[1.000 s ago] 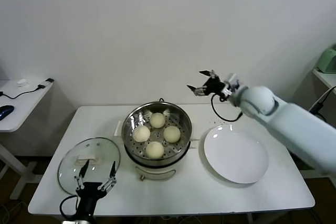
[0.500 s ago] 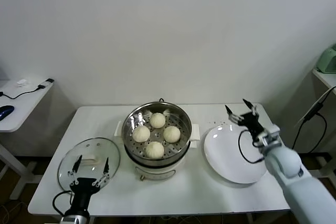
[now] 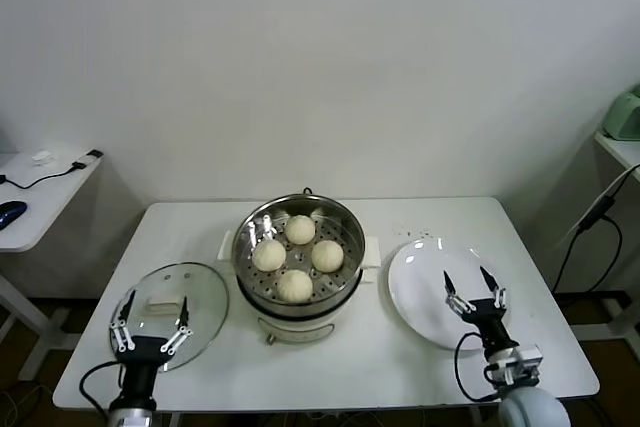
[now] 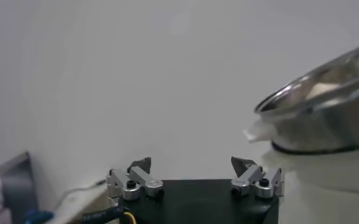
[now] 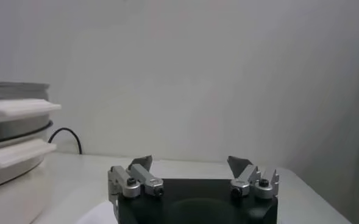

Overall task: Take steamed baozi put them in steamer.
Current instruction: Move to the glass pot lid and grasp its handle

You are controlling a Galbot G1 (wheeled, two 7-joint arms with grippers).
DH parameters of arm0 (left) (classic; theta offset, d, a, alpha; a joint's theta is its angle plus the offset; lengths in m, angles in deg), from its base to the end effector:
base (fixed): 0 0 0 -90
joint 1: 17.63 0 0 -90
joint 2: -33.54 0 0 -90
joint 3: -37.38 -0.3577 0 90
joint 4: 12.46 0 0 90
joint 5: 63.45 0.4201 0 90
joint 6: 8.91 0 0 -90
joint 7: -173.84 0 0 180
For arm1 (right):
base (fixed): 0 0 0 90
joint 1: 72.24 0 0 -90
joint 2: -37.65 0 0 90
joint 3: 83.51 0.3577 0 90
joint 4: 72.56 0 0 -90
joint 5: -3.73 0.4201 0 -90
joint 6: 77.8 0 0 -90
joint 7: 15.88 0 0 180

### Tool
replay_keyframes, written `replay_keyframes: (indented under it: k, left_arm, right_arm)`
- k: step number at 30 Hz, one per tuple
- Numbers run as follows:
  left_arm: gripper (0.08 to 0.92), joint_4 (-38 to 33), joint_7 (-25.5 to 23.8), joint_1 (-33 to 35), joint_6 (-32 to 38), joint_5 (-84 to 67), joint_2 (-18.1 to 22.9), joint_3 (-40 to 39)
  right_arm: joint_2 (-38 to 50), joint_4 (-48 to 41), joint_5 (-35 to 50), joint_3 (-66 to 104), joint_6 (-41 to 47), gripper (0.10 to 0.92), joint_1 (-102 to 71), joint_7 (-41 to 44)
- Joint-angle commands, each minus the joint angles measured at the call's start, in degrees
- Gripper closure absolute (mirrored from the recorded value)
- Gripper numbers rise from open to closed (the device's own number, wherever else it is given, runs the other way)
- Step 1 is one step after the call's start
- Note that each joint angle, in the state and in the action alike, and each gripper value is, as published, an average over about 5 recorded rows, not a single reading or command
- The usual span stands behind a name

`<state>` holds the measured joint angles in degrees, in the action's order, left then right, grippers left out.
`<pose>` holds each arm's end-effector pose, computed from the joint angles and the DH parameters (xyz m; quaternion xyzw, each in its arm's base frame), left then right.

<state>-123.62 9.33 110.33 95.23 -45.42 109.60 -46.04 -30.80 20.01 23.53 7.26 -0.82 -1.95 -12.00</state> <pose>0.1905 0.0932 -0.3885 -0.0631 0.9579 0.2793 0.0210 0.2895 -0.1297 -0.4363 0.0397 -0.9985 0.0131 0.0355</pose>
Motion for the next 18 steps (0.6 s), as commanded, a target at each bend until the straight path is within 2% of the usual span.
replay_keyframes:
  k: [1,5,10,13,18]
  left_arm:
    - [0.177,2.48,3.45,-0.17,2.69,6.35,0.02,0.09]
    - [0.177,5.49,7.54,-1.27,2.12,19.62,-1.91,2.2]
    - [0.177,11.5,14.45,-2.73,-8.32,35.12,-6.48,2.17]
    - [0.177,15.9,14.22,-3.66,-13.69,40.09,-8.66,1.65]
    - [0.177,22.41,13.38,-6.61,-17.41,44.33,-9.66,0.84]
  right_arm:
    - [-5.82,2.03,-5.49,2.78,0.84,0.203,-4.43,-2.39]
    - [-5.99,2.59,-7.07,2.03,2.15,0.203,-3.83,-3.1]
    - [-6.44,2.79,-8.31,1.62,2.7,0.203,-3.53,-3.31]
    - [-6.55,2.47,-8.79,1.67,2.69,0.203,-3.4,-3.4]
    - [-6.42,2.18,-9.21,1.94,2.77,0.203,-3.06,-3.83]
